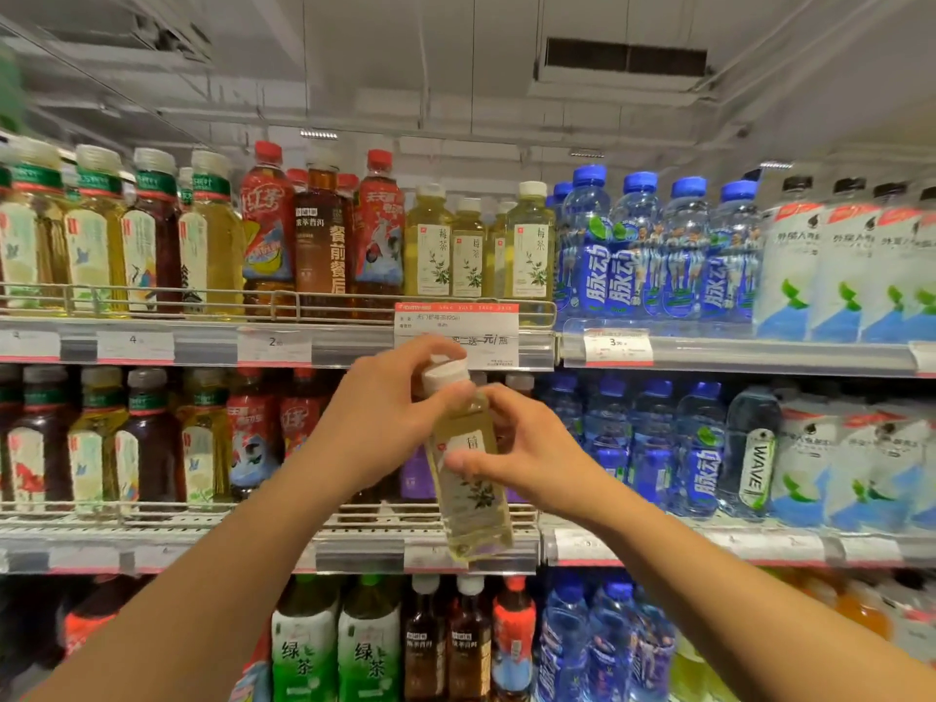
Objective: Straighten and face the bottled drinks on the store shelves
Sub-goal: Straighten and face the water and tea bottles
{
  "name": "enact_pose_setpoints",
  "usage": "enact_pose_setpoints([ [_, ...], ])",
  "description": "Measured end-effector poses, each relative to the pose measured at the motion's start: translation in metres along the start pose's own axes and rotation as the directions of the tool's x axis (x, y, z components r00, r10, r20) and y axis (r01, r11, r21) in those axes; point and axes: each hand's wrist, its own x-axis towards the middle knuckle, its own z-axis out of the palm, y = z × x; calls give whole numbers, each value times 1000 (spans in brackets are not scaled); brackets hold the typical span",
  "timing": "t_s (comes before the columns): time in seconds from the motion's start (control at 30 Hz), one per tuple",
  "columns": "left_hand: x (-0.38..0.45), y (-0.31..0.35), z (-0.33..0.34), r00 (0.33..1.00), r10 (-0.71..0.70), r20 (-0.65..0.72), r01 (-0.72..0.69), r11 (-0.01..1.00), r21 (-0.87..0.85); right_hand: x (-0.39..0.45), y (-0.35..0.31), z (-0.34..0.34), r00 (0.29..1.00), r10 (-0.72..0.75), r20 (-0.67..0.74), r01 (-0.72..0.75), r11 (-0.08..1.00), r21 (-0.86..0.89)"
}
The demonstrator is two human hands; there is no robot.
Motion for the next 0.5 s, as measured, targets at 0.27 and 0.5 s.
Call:
enact_pose_setpoints([
  [0.27, 60, -8, -18, 990, 104, -98, -81, 972, 220, 44, -51, -61, 987, -62, -151, 55, 997, -52],
  [0.5, 86, -36, -5, 995, 66, 80, -98, 853, 513, 111, -97, -95, 932, -209, -297, 149, 966, -213],
])
